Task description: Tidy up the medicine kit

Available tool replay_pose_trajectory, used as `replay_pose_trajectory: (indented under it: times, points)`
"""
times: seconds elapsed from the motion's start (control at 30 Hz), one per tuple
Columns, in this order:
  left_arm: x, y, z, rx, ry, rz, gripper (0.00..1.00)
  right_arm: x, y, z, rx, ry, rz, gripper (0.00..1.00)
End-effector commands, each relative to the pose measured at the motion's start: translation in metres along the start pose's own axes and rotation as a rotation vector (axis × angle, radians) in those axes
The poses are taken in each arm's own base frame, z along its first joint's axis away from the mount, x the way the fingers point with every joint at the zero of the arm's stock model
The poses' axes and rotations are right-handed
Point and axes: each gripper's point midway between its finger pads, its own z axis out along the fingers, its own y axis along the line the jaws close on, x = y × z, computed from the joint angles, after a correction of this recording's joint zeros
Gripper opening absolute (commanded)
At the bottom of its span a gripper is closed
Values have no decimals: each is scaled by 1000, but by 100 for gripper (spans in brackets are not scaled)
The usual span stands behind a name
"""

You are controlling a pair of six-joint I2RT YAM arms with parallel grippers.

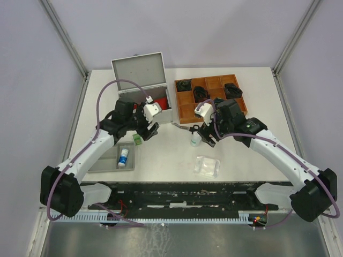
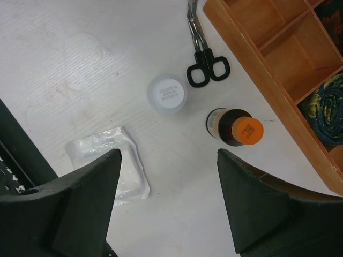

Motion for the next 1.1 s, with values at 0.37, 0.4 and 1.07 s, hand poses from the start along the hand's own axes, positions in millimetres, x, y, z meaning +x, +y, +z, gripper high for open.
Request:
replay_pose_trajectory:
  times: [0.37,0.4,1.07]
  points:
    - [-70,-36,26,139,-274,113,84,-6,-27,-4,117,2,68,80]
    - [-75,-39,29,146,-293,103,84,-6,-32,-6,128,-4,98,80]
    - [-73,-76,124,173,-170,73,76,16,-106,-47,405,-34,324,80]
